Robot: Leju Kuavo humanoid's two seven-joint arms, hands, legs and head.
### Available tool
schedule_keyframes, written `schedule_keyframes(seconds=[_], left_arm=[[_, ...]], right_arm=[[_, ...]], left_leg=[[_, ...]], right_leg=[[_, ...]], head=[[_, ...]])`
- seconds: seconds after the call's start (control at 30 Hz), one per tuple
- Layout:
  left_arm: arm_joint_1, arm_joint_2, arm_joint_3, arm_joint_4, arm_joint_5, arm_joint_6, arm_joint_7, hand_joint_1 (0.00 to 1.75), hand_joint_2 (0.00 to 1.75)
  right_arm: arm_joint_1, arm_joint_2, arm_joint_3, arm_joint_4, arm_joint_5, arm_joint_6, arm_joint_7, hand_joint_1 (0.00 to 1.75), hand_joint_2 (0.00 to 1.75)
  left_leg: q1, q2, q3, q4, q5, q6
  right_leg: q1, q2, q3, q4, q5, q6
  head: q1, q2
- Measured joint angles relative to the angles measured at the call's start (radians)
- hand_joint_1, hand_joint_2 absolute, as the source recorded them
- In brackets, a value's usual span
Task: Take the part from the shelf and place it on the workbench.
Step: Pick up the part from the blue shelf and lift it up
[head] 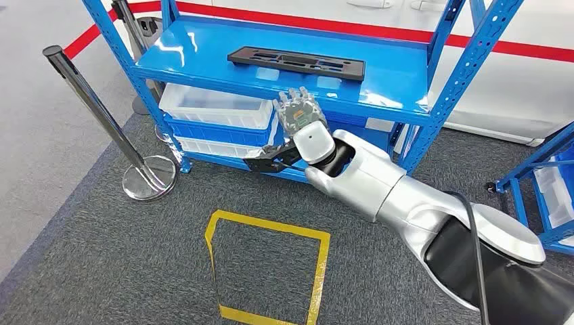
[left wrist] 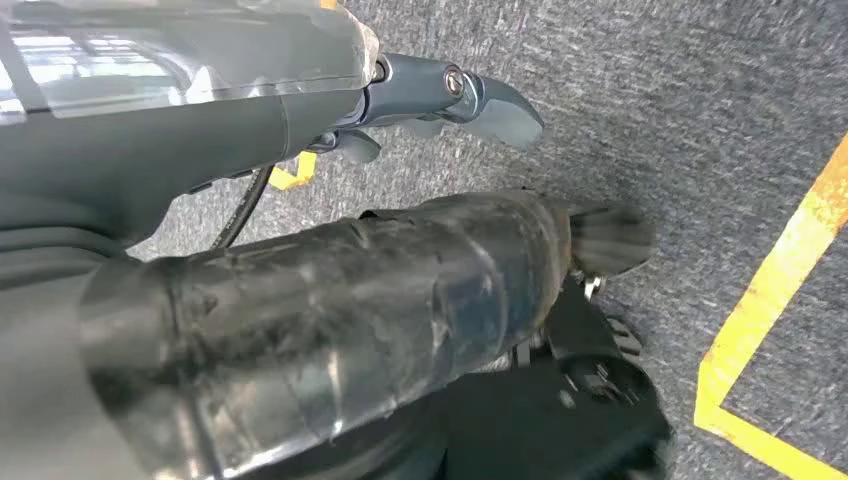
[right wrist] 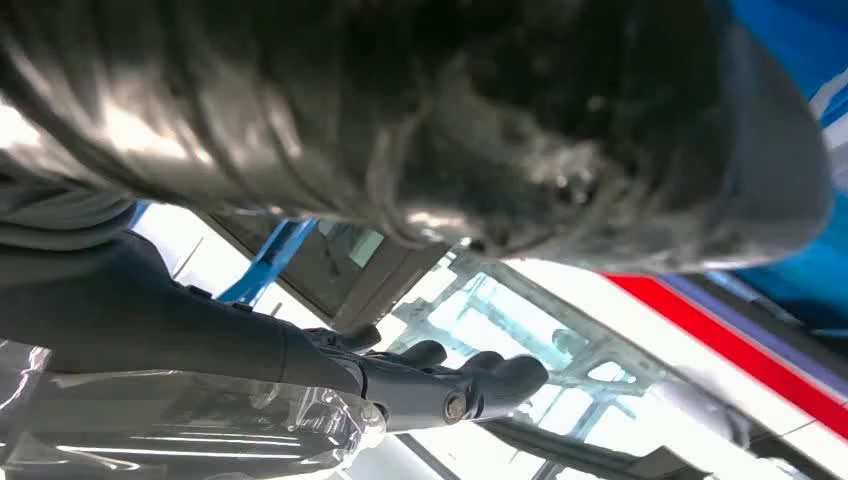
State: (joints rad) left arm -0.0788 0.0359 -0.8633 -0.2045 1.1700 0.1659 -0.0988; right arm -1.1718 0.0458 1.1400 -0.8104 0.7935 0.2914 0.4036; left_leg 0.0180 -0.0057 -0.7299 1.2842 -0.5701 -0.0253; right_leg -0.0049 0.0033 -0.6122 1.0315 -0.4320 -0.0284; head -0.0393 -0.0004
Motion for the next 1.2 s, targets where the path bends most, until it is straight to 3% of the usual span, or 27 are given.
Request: schedule_keyframes(seconds=[0.1, 0.17, 0.23, 0.33, 0.4, 0.47, 0.53, 0.57, 0.6, 0.63, 0.7, 0.77, 0.87, 0.93, 1.03, 1.07, 1.1, 1.13, 1.2], left_arm=[[0.001, 0.0, 0.0, 0.0, 0.001, 0.0, 0.003, 0.0, 0.0], [0.002, 0.001, 0.0, 0.0, 0.002, 0.0, 0.004, 0.0, 0.0], [0.001, 0.004, 0.0, 0.0, 0.003, 0.0, 0.004, 0.0, 0.0], [-0.003, 0.006, 0.0, 0.0, 0.003, 0.0, 0.004, 0.0, 0.0], [-0.003, 0.006, 0.0, 0.0, 0.003, 0.0, 0.004, 0.0, 0.0], [-0.003, 0.006, 0.0, 0.0, 0.003, 0.0, 0.004, 0.0, 0.0], [-0.003, 0.006, 0.0, 0.0, 0.003, 0.0, 0.004, 0.0, 0.0], [-0.004, 0.006, 0.0, 0.0, 0.003, 0.0, 0.004, 0.0, 0.0], [-0.004, 0.006, 0.0, 0.0, 0.003, 0.0, 0.004, 0.0, 0.0], [-0.004, 0.006, 0.0, 0.0, 0.003, 0.0, 0.004, 0.0, 0.0], [-0.004, 0.006, 0.0, 0.0, 0.003, 0.0, 0.004, 0.0, 0.0], [-0.004, 0.006, 0.0, 0.0, 0.003, 0.0, 0.004, 0.0, 0.0], [-0.004, 0.006, 0.0, 0.0, 0.003, 0.0, 0.004, 0.0, 0.0], [-0.003, 0.006, 0.0, 0.0, 0.003, 0.0, 0.004, 0.0, 0.0], [-0.005, 0.005, 0.0, 0.0, 0.003, 0.0, 0.004, 0.0, 0.0], [-0.005, 0.005, 0.0, 0.0, 0.003, 0.0, 0.004, 0.0, 0.0], [-0.005, 0.005, 0.0, 0.0, 0.003, 0.0, 0.004, 0.0, 0.0], [-0.004, 0.005, 0.0, 0.0, 0.003, 0.0, 0.004, 0.0, 0.0], [-0.003, 0.006, 0.0, 0.0, 0.003, 0.0, 0.005, 0.0, 0.0]], right_arm=[[0.0, -0.019, 0.0, -0.021, -0.005, 0.005, 0.002, 0.0, 0.0], [-0.004, -0.033, -0.001, -0.044, -0.006, 0.006, 0.003, 0.0, 0.0], [-0.01, -0.045, -0.002, -0.063, -0.007, 0.006, 0.004, 0.0, 0.0], [-0.015, -0.061, -0.003, -0.086, -0.007, 0.008, 0.005, 0.0, 0.0], [-0.016, -0.071, -0.003, -0.099, -0.007, 0.008, 0.005, 0.0, 0.0], [-0.02, -0.081, -0.004, -0.109, -0.007, 0.008, 0.005, 0.0, 0.0], [-0.019, -0.089, -0.004, -0.115, -0.007, 0.009, 0.005, 0.0, 0.0], [-0.016, -0.092, -0.004, -0.118, -0.007, 0.009, 0.005, 0.0, 0.0], [-0.014, -0.095, -0.004, -0.12, -0.007, 0.009, 0.005, 0.0, 0.0], [-0.014, -0.098, -0.004, -0.123, -0.007, 0.009, 0.005, 0.0, 0.0], [-0.016, -0.103, -0.004, -0.13, -0.007, 0.009, 0.005, 0.0, 0.0], [-0.018, -0.108, -0.004, -0.136, -0.007, 0.009, 0.005, 0.0, 0.0], [-0.018, -0.11, -0.004, -0.143, -0.008, 0.009, 0.005, 0.0, 0.0], [-0.019, -0.112, -0.004, -0.148, -0.008, 0.009, 0.005, 0.0, 0.0], [-0.018, -0.113, -0.004, -0.152, -0.008, 0.009, 0.005, 0.0, 0.0], [-0.017, -0.113, -0.004, -0.152, -0.008, 0.009, 0.005, 0.0, 0.0], [-0.015, -0.113, -0.004, -0.152, -0.008, 0.009, 0.005, 0.0, 0.0], [-0.014, -0.113, -0.004, -0.153, -0.008, 0.009, 0.005, 0.0, 0.0], [-0.015, -0.113, -0.004, -0.155, -0.008, 0.009, 0.005, 0.0, 0.0]], left_leg=[[0.0, 0.0, -0.011, 0.018, 0.017, 0.002], [-0.003, 0.0, 0.044, -0.097, 0.085, 0.012], [-0.01, 0.003, 0.108, -0.222, 0.13, 0.028], [-0.018, 0.001, 0.125, -0.268, 0.133, 0.039], [-0.012, 0.003, 0.131, -0.278, 0.138, 0.045], [-0.006, 0.005, 0.138, -0.287, 0.142, 0.052], [-0.005, 0.005, 0.137, -0.288, 0.142, 0.054], [-0.005, 0.004, 0.137, -0.287, 0.142, 0.054], [-0.004, 0.003, 0.138, -0.286, 0.141, 0.053], [-0.003, 0.001, 0.138, -0.283, 0.139, 0.05], [0.0, -0.002, 0.137, -0.274, 0.133, 0.042], [-0.002, -0.004, 0.13, -0.264, 0.128, 0.031], [-0.001, -0.004, 0.125, -0.263, 0.127, 0.017], [0.001, -0.001, 0.11, -0.228, 0.102, 0.008], [0.001, 0.001, 0.027, -0.047, 0.014, 0.001], [0.001, 0.001, 0.001, 0.004, -0.001, 0.0], [0.001, 0.001, -0.009, 0.023, 0.002, 0.002], [0.0, 0.001, 0.0, 0.0, 0.025, 0.005], [-0.003, 0.002, 0.062, -0.133, 0.095, 0.018]], right_leg=[[0.003, 0.001, 0.001, 0.0, -0.001, -0.001], [0.005, 0.003, 0.006, 0.001, -0.002, -0.001], [0.007, 0.005, 0.006, 0.0, -0.003, 0.003], [0.007, 0.003, 0.002, -0.001, -0.001, 0.017], [0.007, 0.002, -0.003, 0.012, -0.013, 0.027], [0.005, 0.002, -0.039, 0.091, -0.06, 0.036], [0.0, 0.002, -0.103, 0.222, -0.116, 0.044], [-0.004, 0.001, -0.126, 0.267, -0.125, 0.048], [-0.007, 0.001, -0.133, 0.275, -0.116, 0.051], [-0.009, 0.0, -0.12, 0.243, -0.088, 0.052], [-0.012, 0.001, -0.058, 0.111, -0.021, 0.052], [-0.009, 0.004, -0.016, 0.022, 0.004, 0.046], [-0.005, 0.006, -0.014, 0.01, 0.003, 0.03], [-0.008, 0.005, -0.012, 0.006, 0.006, 0.017], [-0.006, 0.004, -0.011, 0.004, 0.006, 0.008], [-0.004, 0.004, -0.011, 0.004, 0.006, 0.007], [-0.002, 0.004, -0.011, 0.004, 0.006, 0.007], [0.0, 0.004, -0.01, 0.005, 0.005, 0.006], [0.002, 0.005, -0.006, 0.005, 0.004, 0.006]], head=[[0.0, 0.0], [0.0, 0.0], [0.001, 0.0], [0.0, 0.0], [0.002, 0.0], [0.005, 0.0], [0.007, 0.0], [0.007, 0.0], [0.007, 0.0], [0.007, 0.0], [0.008, 0.0], [0.008, 0.0], [0.01, 0.0], [0.008, 0.0], [0.006, 0.0], [0.006, 0.0], [0.006, 0.0], [0.006, 0.0], [0.007, 0.0]])
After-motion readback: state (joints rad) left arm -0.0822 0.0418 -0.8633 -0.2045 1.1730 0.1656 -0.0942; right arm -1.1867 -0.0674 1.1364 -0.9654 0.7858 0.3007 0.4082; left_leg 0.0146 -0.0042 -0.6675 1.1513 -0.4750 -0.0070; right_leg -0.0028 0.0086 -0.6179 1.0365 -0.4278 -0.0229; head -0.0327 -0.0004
